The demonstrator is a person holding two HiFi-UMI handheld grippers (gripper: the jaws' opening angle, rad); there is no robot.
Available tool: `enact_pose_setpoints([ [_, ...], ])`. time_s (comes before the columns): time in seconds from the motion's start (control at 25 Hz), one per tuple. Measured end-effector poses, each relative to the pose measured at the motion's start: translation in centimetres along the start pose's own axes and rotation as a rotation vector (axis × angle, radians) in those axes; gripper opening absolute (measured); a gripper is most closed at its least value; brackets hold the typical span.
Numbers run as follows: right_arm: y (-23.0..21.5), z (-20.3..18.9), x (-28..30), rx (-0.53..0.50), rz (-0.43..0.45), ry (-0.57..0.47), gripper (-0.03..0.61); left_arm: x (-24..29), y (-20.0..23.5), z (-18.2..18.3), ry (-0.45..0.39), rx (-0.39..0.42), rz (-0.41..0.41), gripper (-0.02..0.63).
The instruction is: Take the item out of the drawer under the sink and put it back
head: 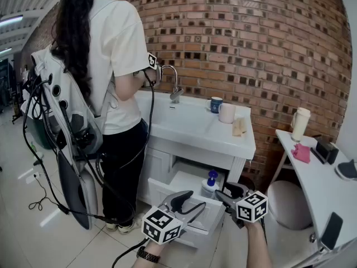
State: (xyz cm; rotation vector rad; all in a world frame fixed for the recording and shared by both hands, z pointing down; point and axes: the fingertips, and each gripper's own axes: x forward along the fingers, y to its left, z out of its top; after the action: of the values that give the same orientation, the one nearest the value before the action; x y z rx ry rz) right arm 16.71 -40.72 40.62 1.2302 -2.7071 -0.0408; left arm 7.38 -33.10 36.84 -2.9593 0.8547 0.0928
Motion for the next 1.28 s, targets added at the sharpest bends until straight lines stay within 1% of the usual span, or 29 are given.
enact_pose_setpoints([
  [0.08,-0.3,-2.1,0.1,0.018,0.024,0.036,0.216,0.2,-0.1,-0.1,-0.004,-0.037,-0.009,0.283],
  [0.12,-0.4,-2.7,0.3,0.032,0.041,0.041,0.216,0.3,-0.1,-0.1,-0.005,-0.042,-0.011,0.287],
  [0.2,0.1,-3.1,1.5,0.036,0.086,0.043,0.218,0.2,0.0,-0.2,0.007,-0.019,-0.010,0.288],
  [0.28,1.0,-3.4,2.8,-0.001,0.113,0.065,0.218,0.0,0.3,-0.8,0.035,0.015,-0.003,0.288],
  [0.36,1.2,-3.7,3.4,-0.008,0.112,0.070,0.184,-0.3,0.6,-1.5,0.045,0.004,0.003,0.287],
  [0.48,0.8,-3.5,3.5,0.040,0.091,0.036,0.173,-0.7,1.1,-1.9,0.029,-0.043,0.006,0.287],
  [0.6,0.4,-1.8,2.4,0.062,0.062,-0.033,0.172,-0.7,0.8,-1.8,0.027,-0.038,0.003,0.287],
  [0.72,0.4,1.5,0.1,0.076,0.039,-0.133,0.172,-1.0,0.4,-1.5,0.013,-0.044,0.003,0.288],
  [0.84,1.0,4.8,-2.3,0.061,0.026,-0.204,0.172,-1.3,0.2,-0.8,-0.017,-0.056,0.008,0.288],
  [1.04,1.8,9.0,-5.9,0.078,0.029,-0.319,0.172,-1.3,-0.8,-0.1,-0.036,-0.048,-0.006,0.288],
  [1.16,2.4,10.5,-7.2,0.092,0.049,-0.362,0.172,-1.4,-0.9,0.1,-0.030,-0.031,0.018,0.288],
  [1.28,3.0,10.6,-7.3,0.085,0.059,-0.365,0.172,-1.6,-0.7,0.2,-0.022,-0.021,0.042,0.288],
])
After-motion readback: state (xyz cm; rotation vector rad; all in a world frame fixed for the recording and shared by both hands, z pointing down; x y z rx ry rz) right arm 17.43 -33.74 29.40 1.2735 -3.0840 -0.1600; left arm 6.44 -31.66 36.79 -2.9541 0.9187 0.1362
